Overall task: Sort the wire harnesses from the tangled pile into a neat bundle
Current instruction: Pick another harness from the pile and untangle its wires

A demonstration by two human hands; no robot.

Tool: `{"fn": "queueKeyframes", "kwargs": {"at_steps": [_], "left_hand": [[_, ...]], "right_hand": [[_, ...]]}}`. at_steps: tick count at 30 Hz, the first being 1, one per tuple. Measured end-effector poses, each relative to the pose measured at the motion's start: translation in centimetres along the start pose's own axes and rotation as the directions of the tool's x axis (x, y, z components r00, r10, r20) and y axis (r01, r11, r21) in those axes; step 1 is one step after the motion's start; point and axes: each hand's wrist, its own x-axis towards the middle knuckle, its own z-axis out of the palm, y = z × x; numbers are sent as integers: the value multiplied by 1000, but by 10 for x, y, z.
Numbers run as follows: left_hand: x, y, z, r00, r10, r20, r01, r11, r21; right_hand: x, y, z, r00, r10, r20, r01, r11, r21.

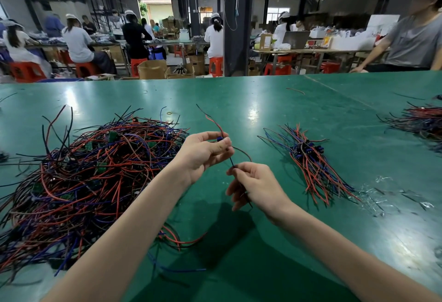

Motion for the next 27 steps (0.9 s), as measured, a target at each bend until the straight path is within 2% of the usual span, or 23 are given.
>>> {"fn": "queueKeyframes", "kwargs": {"at_steps": [6,13,21,24,27], "left_hand": [[1,8,-4,999,25,-42,-28,997,-70],[-6,7,11,999,-7,52,11,997,-74],[-2,23,-9,994,61,-90,-69,994,-81],[-2,29,-15,993,65,-101,-76,991,-111],[-3,33,-15,996,63,-64,-70,990,-125]], "right_hand": [[1,4,0,999,22,46,-22,1000,-5],[7,6,-8,998,59,-10,-59,998,-8],[-8,0,7,970,-30,243,35,999,-16],[-11,1,9,965,0,263,13,999,-44],[-9,1,8,972,47,232,-56,998,31]]}}
